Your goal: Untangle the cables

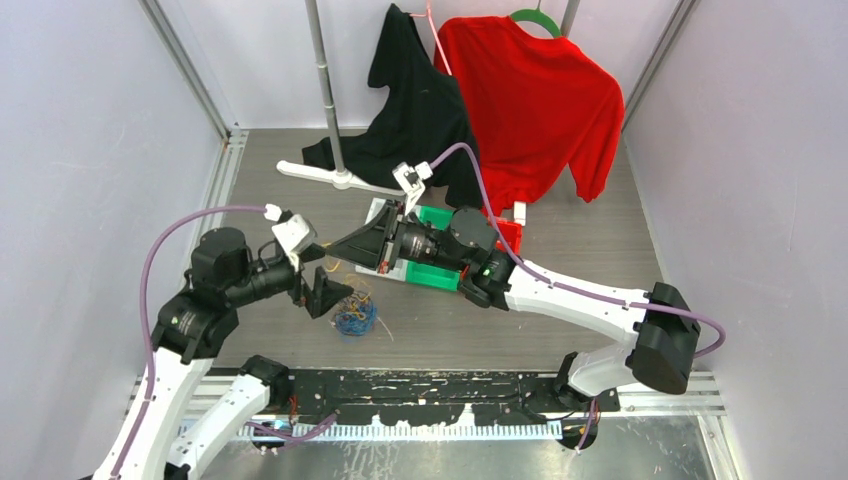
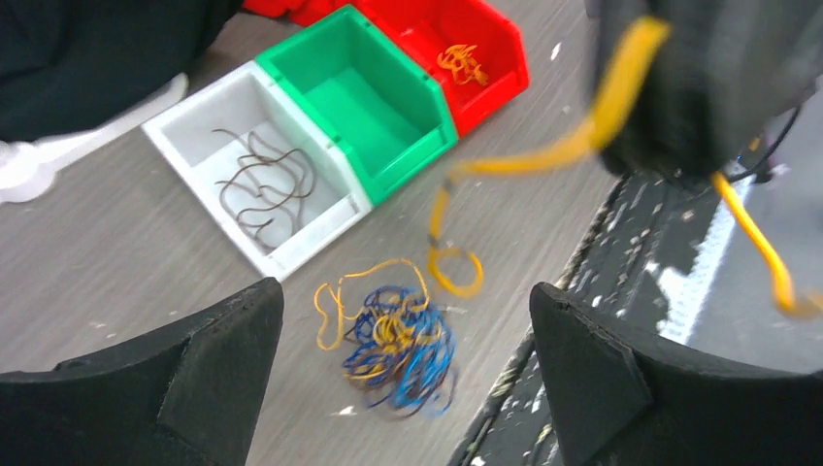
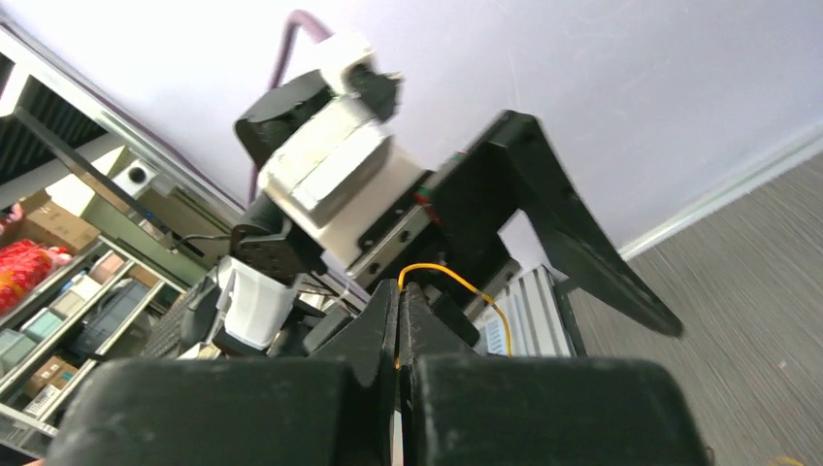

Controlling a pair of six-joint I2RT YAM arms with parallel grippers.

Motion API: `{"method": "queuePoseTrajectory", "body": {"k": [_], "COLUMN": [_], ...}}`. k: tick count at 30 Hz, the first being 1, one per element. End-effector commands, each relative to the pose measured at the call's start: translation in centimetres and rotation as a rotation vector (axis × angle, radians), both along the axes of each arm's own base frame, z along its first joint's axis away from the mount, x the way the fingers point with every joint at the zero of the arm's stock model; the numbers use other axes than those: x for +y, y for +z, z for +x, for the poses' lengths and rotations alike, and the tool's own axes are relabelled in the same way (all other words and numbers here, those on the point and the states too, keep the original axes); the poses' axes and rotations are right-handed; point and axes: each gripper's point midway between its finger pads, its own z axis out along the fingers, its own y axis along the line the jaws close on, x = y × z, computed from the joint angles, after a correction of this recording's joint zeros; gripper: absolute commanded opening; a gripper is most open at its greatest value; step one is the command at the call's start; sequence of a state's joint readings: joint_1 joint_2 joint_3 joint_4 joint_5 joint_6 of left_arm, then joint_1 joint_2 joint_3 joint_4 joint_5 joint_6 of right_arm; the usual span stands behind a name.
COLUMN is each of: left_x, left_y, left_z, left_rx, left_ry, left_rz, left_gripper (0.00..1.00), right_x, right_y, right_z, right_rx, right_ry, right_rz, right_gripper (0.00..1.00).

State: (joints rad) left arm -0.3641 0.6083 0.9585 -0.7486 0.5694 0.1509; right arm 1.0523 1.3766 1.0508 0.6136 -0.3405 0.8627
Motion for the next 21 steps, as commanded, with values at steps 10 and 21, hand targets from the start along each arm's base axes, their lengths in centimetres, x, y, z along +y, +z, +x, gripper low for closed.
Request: {"method": "queuePoseTrajectory", "body": {"k": [10, 21], "left_x": [-3.2, -2.7], "left_y": [4.2, 6.1], "left_z": [-0.1, -0.5], "left_rx": [0.094, 0.024], "left_ry": [-0.087, -0.104], "left_rz": [-0.216, -0.172], "left_gripper": [0.63, 0.0], "right_x": [-1.5, -2.3], "right_y": [9.0, 4.4], "right_z": [-2.2, -1.6], "right_rx": [-0.111, -0.189], "right_ry": [0.082, 0.005], "right_rz": [0.222, 0.067], "right_gripper": [0.01, 0.52]}}
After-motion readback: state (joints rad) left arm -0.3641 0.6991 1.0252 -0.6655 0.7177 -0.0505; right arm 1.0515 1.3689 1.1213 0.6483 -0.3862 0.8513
